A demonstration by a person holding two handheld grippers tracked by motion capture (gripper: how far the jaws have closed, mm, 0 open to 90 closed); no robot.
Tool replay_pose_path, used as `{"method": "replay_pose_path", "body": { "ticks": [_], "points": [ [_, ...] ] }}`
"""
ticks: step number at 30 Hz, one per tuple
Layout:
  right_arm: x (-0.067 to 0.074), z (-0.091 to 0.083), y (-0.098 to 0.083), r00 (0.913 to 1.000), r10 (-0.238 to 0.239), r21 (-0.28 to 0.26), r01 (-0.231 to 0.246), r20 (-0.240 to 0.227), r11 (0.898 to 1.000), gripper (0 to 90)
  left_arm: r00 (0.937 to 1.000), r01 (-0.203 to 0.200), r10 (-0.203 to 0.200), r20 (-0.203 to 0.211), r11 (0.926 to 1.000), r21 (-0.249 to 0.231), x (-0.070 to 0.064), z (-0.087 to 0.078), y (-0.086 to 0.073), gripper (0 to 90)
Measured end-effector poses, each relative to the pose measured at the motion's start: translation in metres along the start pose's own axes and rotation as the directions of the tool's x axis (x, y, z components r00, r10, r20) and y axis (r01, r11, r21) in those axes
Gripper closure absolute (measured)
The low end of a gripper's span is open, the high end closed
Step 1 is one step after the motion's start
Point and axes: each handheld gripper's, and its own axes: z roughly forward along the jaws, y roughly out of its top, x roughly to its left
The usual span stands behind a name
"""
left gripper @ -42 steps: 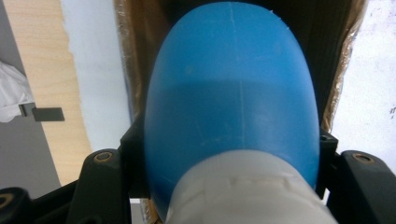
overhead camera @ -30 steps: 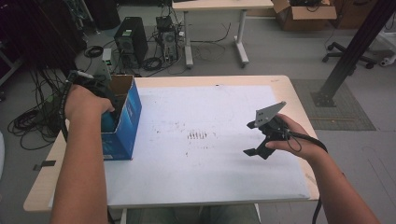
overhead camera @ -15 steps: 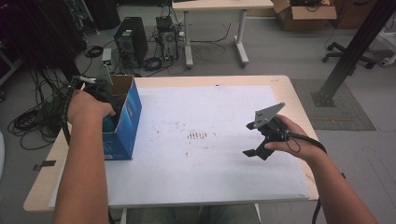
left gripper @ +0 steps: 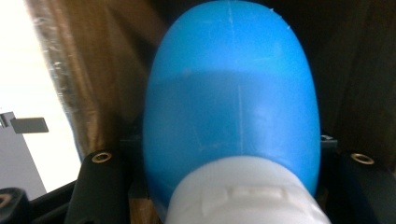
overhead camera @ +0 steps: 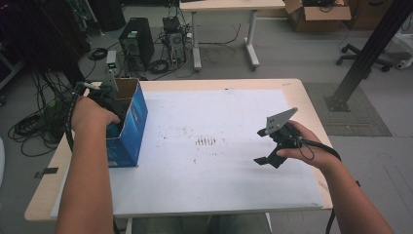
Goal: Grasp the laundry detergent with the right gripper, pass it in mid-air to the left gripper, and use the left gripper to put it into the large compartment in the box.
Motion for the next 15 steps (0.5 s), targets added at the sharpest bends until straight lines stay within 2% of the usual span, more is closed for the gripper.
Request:
{"method": "replay_pose_path", "body": {
  "ticks": [15],
  "points": [
    [0.0002, 0.0011, -0.0030, 0.9999, 0.001, 0.001, -0.001, -0.010, 1.000, 2.6, 1.0000, -0.001, 0.001, 0.010, 0.9999, -0.011, 0.0029, -0.0001, -0.0006, 38.0]
  ]
}}
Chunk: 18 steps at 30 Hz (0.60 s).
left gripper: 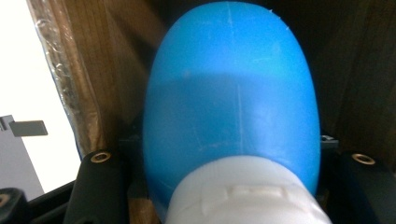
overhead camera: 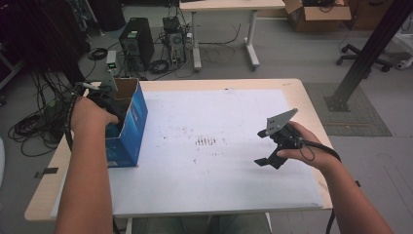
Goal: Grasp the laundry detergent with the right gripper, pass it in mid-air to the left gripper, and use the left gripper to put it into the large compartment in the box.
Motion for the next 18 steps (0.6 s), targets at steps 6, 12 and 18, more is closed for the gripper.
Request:
{"method": "replay_pose_path", "body": {
  "ticks": [6, 12, 18],
  "points": [
    [-0.0001, -0.0001, 0.0002, 1.0000, 0.000, 0.000, 0.000, 0.000, 1.000, 2.5, 1.0000, -0.001, 0.001, 0.003, 1.0000, 0.000, 0.0001, -0.0001, -0.0003, 37.6],
    [0.0002, 0.0011, 0.0005, 1.0000, -0.001, 0.001, 0.001, -0.002, 1.000, 2.6, 0.9997, 0.007, -0.007, 0.023, 0.9999, -0.008, 0.0003, -0.0016, -0.0009, 33.7],
    [0.0007, 0.0011, 0.0004, 1.0000, -0.004, 0.000, 0.004, -0.003, 1.000, 2.6, 0.9998, 0.007, -0.006, 0.020, 0.9999, -0.010, -0.0017, -0.0069, -0.0029, 31.7]
  ]
}}
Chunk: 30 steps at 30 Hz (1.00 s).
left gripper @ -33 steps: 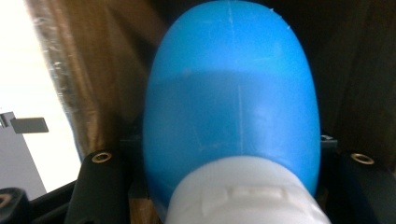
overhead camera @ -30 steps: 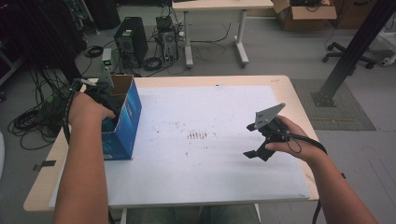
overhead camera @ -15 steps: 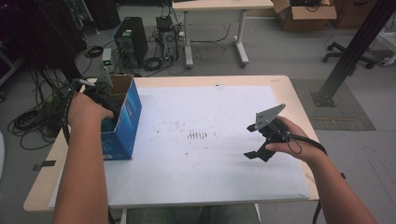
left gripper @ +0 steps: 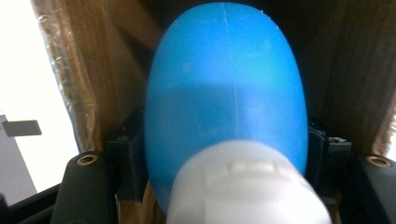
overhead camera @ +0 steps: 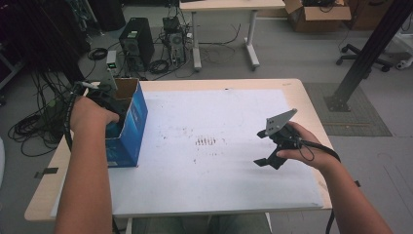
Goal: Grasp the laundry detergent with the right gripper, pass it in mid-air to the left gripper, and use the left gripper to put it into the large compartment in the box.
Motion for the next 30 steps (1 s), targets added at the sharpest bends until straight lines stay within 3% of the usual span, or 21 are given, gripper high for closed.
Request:
{"method": "replay_pose_path", "body": {
  "ticks": [19, 30],
  "points": [
    [0.004, -0.006, 0.002, 0.9998, -0.016, -0.023, 0.016, 0.008, 1.000, 2.6, 0.9991, 0.006, -0.007, -0.042, 0.9997, -0.024, -0.006, -0.030, -0.013, 19.1],
    [0.009, -0.011, 0.003, 0.9996, -0.024, -0.034, 0.024, 0.013, 0.999, 2.6, 0.9960, -0.052, 0.048, -0.075, 0.9975, -0.048, -0.019, -0.055, -0.027, 9.6]
  ]
}}
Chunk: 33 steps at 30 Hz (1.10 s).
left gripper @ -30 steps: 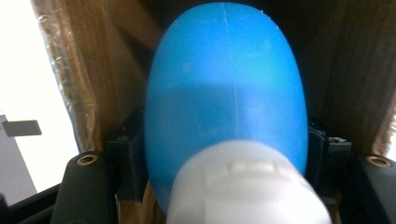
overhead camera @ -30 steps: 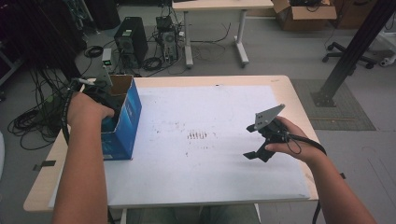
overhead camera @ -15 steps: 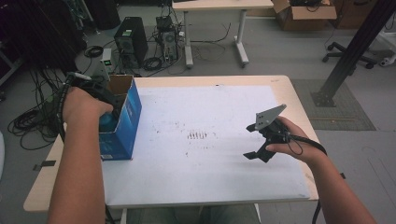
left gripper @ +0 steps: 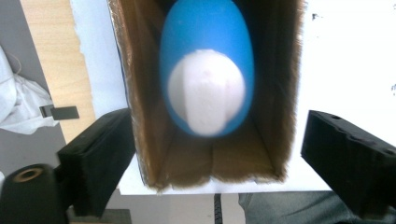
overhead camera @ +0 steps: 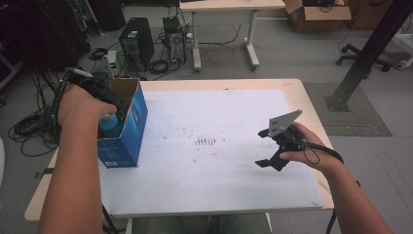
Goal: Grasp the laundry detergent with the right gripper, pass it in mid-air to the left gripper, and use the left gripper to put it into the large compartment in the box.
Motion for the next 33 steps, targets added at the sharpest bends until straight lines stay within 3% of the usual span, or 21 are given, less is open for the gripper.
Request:
{"method": "replay_pose_path", "body": {
  "ticks": [6, 10, 13, 14, 15, 16, 17, 21, 22, 24, 25, 27, 28, 29, 30, 31, 32, 33],
  "points": [
    [0.003, -0.005, 0.002, 1.0000, -0.006, 0.001, 0.006, 0.002, 1.000, 2.6, 0.9984, -0.050, 0.050, -0.025, 0.9987, -0.010, -0.013, -0.014, -0.005, 0.3],
    [0.005, -0.008, 0.003, 0.9999, -0.008, 0.003, 0.008, 0.007, 1.000, 2.6, 0.9956, -0.091, 0.090, -0.024, 0.9953, -0.032, -0.021, -0.022, -0.007, 0.3],
    [0.007, -0.012, 0.003, 0.9999, -0.009, 0.000, 0.009, 0.013, 1.000, 2.6, 0.9902, -0.138, 0.137, -0.029, 0.9889, -0.055, -0.033, -0.031, -0.008, 0.2],
    [0.008, -0.013, 0.003, 0.9999, -0.009, 0.000, 0.009, 0.015, 1.000, 2.6, 0.9850, -0.171, 0.169, -0.034, 0.9833, -0.062, -0.040, -0.036, -0.009, 0.2],
    [0.008, -0.013, 0.003, 0.9999, -0.009, 0.000, 0.009, 0.015, 1.000, 2.6, 0.9850, -0.171, 0.169, -0.034, 0.9833, -0.062, -0.040, -0.036, -0.009, 0.2],
    [0.009, -0.014, 0.002, 0.9998, -0.007, 0.002, 0.007, 0.016, 1.000, 2.6, 0.9778, -0.208, 0.205, -0.043, 0.9756, -0.070, -0.050, -0.042, -0.009, 0.2],
    [0.009, -0.014, 0.002, 0.9998, -0.007, 0.002, 0.007, 0.016, 1.000, 2.6, 0.9778, -0.208, 0.205, -0.043, 0.9756, -0.070, -0.050, -0.042, -0.009, 0.2],
    [0.008, -0.020, 0.000, 0.9997, -0.001, 0.004, 0.001, 0.024, 1.000, 2.6, 0.9525, -0.304, 0.301, -0.046, 0.9479, -0.095, -0.072, -0.056, -0.011, 0.2],
    [0.008, -0.021, 0.000, 0.9997, -0.001, 0.008, 0.000, 0.025, 1.000, 2.6, 0.9386, -0.345, 0.342, -0.047, 0.9328, -0.104, -0.082, -0.061, -0.012, 0.2],
    [0.007, -0.023, 0.000, 0.9996, 0.002, 0.011, -0.002, 0.028, 1.000, 2.7, 0.9192, -0.394, 0.391, -0.047, 0.9132, -0.105, -0.092, -0.067, -0.012, 0.2],
    [0.007, -0.023, 0.000, 0.9996, 0.002, 0.011, -0.002, 0.028, 1.000, 2.7, 0.9192, -0.394, 0.391, -0.047, 0.9132, -0.105, -0.092, -0.067, -0.012, 0.2],
    [0.006, -0.025, 0.000, 0.9995, 0.002, 0.018, -0.002, 0.031, 1.000, 2.6, 0.8976, -0.441, 0.439, -0.043, 0.8903, -0.114, -0.103, -0.072, -0.013, 0.2],
    [0.005, -0.026, 0.000, 0.9995, 0.002, 0.020, -0.003, 0.032, 1.000, 2.6, 0.8790, -0.476, 0.475, -0.040, 0.8715, -0.116, -0.110, -0.074, -0.014, 0.2],
    [0.005, -0.026, 0.000, 0.9995, 0.003, 0.021, -0.004, 0.033, 1.000, 2.6, 0.8790, -0.476, 0.475, -0.040, 0.8715, -0.116, -0.110, -0.074, -0.014, 0.2],
    [0.005, -0.027, 0.000, 0.9995, 0.004, 0.023, -0.004, 0.032, 1.000, 2.6, 0.8563, -0.516, 0.515, -0.044, 0.8481, -0.120, -0.119, -0.076, -0.015, 0.2],
    [0.004, -0.027, 0.000, 0.9995, 0.004, 0.024, -0.005, 0.032, 1.000, 2.7, 0.8563, -0.516, 0.515, -0.044, 0.8481, -0.120, -0.119, -0.076, -0.015, 0.3],
    [0.004, -0.027, 0.000, 0.9995, 0.004, 0.024, -0.005, 0.032, 1.000, 2.7, 0.8398, -0.542, 0.540, -0.052, 0.8313, -0.121, -0.124, -0.077, -0.015, 0.3],
    [0.004, -0.027, 0.000, 0.9994, 0.004, 0.026, -0.005, 0.033, 1.000, 2.6, 0.8291, -0.558, 0.557, -0.053, 0.8201, -0.125, -0.127, -0.077, -0.015, 0.2]
  ]
}}
